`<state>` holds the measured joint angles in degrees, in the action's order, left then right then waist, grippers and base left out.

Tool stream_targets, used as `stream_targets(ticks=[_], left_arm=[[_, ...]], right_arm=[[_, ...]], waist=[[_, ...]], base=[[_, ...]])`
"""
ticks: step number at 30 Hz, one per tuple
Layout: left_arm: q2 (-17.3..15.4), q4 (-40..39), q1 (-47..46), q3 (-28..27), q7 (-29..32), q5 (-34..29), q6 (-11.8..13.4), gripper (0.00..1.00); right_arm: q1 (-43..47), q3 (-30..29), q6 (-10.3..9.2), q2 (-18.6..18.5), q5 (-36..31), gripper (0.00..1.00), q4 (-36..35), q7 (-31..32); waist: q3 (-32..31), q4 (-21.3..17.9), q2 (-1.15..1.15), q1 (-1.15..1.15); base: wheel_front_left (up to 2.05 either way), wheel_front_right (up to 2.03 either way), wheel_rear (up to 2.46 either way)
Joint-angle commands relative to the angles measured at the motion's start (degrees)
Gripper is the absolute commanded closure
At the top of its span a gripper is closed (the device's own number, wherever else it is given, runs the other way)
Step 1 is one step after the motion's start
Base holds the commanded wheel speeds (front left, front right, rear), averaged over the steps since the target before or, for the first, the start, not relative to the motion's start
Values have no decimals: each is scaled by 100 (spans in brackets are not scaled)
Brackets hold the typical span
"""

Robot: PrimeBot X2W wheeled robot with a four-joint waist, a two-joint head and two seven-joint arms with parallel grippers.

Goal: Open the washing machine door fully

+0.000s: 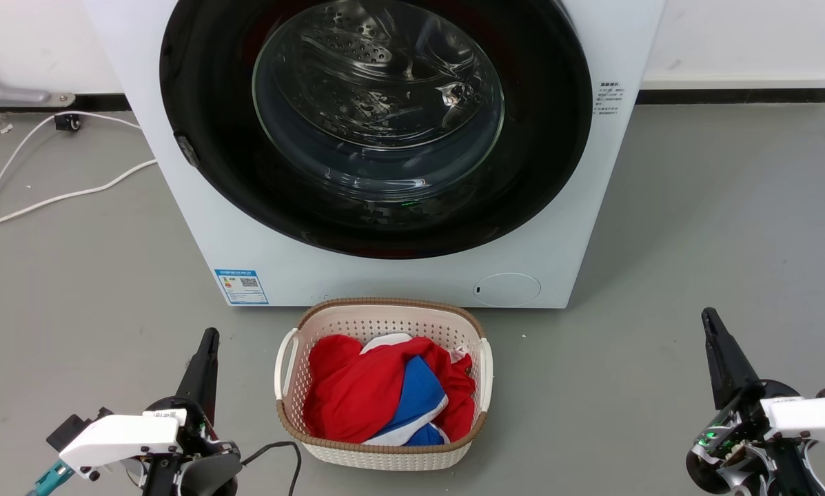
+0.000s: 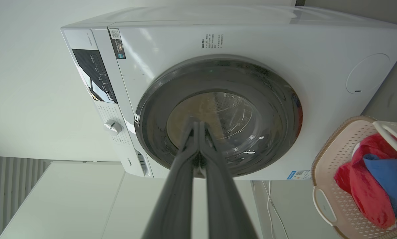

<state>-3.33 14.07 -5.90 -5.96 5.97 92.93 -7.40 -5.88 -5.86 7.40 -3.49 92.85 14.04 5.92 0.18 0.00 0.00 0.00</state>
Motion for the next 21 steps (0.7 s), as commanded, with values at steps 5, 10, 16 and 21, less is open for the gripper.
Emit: stream_targets(ticks=[5,10,16,21], left_arm=[[5,5,-60,-19,33,-38,-16,100],[9,5,-60,-22,27,-40,-16,100],[13,5,-61,-27,34,-46,-16,100],[14,5,-62,-30,39,-50,-16,100]], right_arm=[[-63,-10,17,22,-24,100,9,20],[-63,-15,17,25,-30,100,8,15],[-64,-21,17,29,-34,100,9,22],[-65,-24,17,33,-39,100,9,27]], waist=[[0,0,0,0],[0,0,0,0],[0,0,0,0],[0,0,0,0]], base=[[0,0,0],[0,0,0],[0,0,0],[0,0,0]])
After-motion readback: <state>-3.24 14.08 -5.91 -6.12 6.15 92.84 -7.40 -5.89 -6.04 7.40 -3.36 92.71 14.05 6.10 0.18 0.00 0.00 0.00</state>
